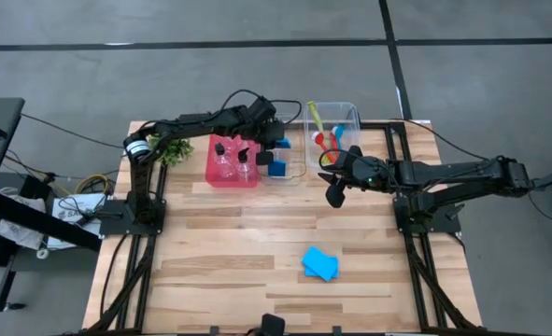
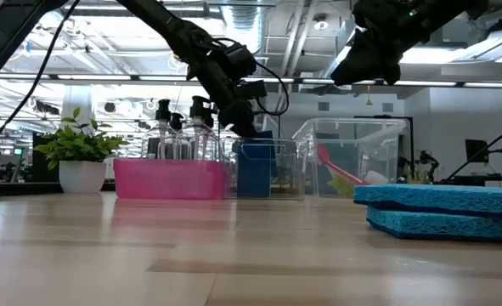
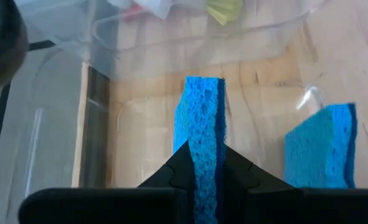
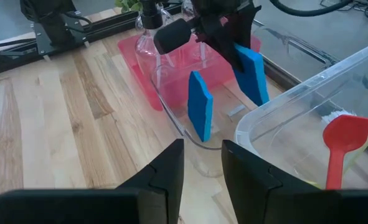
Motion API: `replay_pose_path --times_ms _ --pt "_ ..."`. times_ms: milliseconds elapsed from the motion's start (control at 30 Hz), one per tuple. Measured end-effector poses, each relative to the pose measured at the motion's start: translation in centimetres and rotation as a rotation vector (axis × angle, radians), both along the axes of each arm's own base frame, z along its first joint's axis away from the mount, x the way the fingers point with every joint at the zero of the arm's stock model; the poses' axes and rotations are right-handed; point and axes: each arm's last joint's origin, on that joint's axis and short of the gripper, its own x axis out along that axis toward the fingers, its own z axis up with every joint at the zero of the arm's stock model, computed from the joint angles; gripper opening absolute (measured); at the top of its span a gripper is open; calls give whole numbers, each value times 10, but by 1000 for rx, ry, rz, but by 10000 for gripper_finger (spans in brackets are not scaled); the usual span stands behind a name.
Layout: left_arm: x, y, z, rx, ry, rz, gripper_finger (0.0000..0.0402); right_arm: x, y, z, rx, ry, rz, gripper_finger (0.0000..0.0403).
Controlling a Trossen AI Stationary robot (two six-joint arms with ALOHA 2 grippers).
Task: Pick & Place Kitchen Sink Supplies
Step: Put the blue sponge into the transparent bin
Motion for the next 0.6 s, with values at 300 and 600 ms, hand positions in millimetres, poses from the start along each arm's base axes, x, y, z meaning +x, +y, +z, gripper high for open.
replay_pose_path --times_ms 300,600 --pt "0 2 1 6 -10 5 40 0 0 0 2 0 4 102" --pt "-1 1 -3 -18 18 47 40 0 1 0 29 -4 42 102"
